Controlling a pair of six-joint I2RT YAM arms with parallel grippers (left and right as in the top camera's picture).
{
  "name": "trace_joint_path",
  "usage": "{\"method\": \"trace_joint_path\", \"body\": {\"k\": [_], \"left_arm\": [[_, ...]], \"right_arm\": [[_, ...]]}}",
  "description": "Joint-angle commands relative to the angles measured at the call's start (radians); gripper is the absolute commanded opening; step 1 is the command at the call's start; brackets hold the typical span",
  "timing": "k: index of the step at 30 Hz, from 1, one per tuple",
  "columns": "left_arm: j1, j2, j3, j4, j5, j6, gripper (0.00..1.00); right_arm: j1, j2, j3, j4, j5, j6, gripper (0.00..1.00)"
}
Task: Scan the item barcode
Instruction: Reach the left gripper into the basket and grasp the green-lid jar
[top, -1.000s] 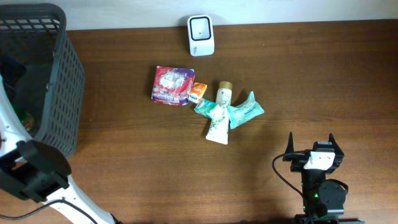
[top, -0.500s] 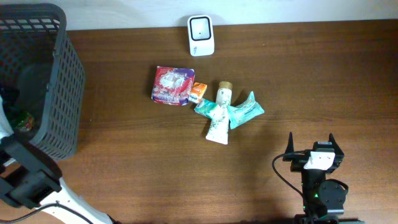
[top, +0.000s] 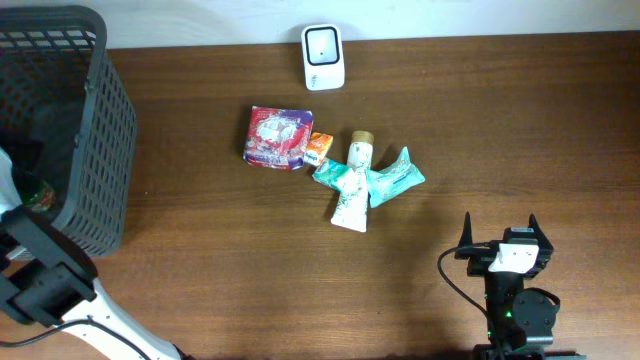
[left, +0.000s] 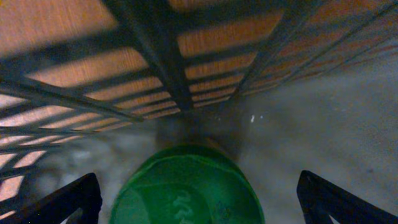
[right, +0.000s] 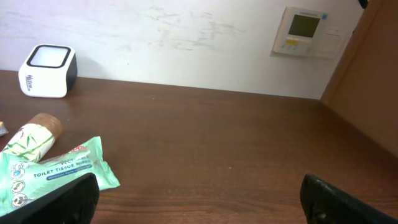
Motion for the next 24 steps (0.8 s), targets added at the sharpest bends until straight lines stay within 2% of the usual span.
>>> {"method": "trace_joint_path", "body": {"k": [1, 8, 11, 15, 19, 24], "left_arm": [[0.008, 0.022, -0.008, 0.013, 0.011, 0.012, 1.00], [0.008, 0.045, -0.008, -0.004, 0.011, 0.031, 0.91], [0.009, 0.083, -0.008, -0.036, 0.008, 0.032, 0.94], [0.009, 0.087, -0.008, -0.036, 0.007, 0.032, 0.88], [0.010, 0.083, 0.007, -0.040, 0.007, 0.074, 0.68], [0.010, 0.019, 0.111, -0.091, 0.007, 0.103, 0.58]], "right_arm": [[-0.004, -0.005, -0.008, -0.003, 0.016, -0.003, 0.99], [-0.004, -0.005, -0.008, -0.003, 0.016, -0.003, 0.99], [-0.004, -0.005, -0.008, -0.003, 0.016, -0.003, 0.99], [-0.004, -0.005, -0.008, -0.003, 0.016, -0.003, 0.99], [-0.004, -0.005, -0.008, -0.003, 0.016, -0.003, 0.99], [-0.004, -0.005, -0.008, -0.003, 0.016, -0.003, 0.99]]}}
